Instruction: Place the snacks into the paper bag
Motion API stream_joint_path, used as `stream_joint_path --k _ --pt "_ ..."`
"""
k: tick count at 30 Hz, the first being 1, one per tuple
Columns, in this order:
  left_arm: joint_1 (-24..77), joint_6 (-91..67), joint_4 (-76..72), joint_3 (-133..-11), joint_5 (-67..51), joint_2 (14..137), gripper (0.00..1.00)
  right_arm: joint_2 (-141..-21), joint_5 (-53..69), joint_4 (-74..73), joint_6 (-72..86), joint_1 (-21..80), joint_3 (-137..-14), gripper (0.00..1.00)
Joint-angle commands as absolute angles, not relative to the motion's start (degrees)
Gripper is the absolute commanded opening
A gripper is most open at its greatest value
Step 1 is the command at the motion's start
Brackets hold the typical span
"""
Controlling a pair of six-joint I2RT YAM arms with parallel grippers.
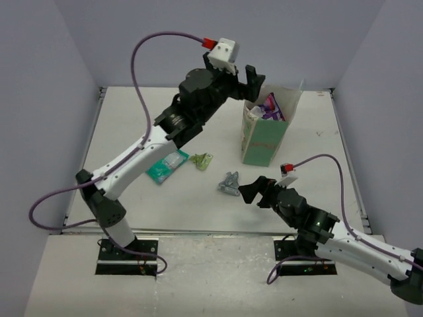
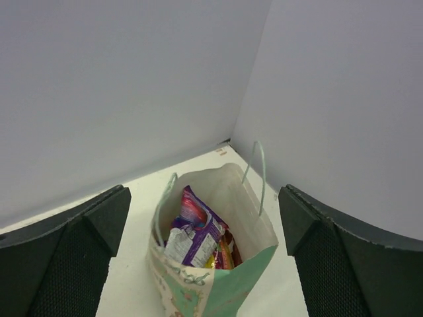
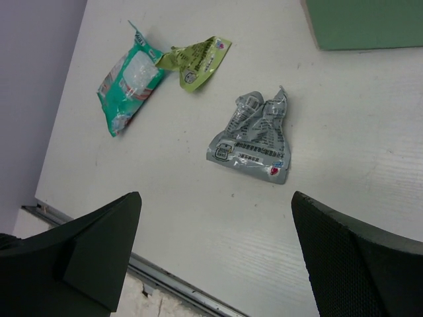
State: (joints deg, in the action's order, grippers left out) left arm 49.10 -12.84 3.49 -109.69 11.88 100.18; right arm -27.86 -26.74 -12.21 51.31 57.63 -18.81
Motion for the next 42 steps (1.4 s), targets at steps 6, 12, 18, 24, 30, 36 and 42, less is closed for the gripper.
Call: stream_joint_path --k 6,12,18,24,30,36,42 --pt "42.37 -18.54 14.49 -83.91 17.14 71.74 1.0 -45.42 -16.11 -2.47 40.96 57.74 -29.51 0.99" --pt "35.08 -25.47 17.58 -60.43 19.16 59.95 1.0 -60.7 -7.84 5.34 41.92 57.74 -35.94 0.99" --pt "30.69 -33.57 13.63 -44.5 17.76 55.2 1.0 -77.82 -0.89 5.89 38.86 57.31 -50.16 0.99" --pt "16.82 -35.95 11.16 -38.32 5.99 56.42 1.0 -96.22 19.51 -4.11 34.82 51.68 -72.05 0.98" --pt "9.68 -38.67 11.43 -35.95 7.82 53.18 1.0 -107.04 17.75 -10.27 29.19 49.05 -84.36 0.99" --pt "1.43 -40.6 9.32 -32.61 1.61 51.94 1.0 -115.21 20.65 -12.2 28.31 44.21 -92.1 0.99" --pt "-7.19 -41.22 4.4 -28.48 -10.43 56.24 1.0 -124.17 20.3 -19.67 25.4 41.75 -103.87 0.99"
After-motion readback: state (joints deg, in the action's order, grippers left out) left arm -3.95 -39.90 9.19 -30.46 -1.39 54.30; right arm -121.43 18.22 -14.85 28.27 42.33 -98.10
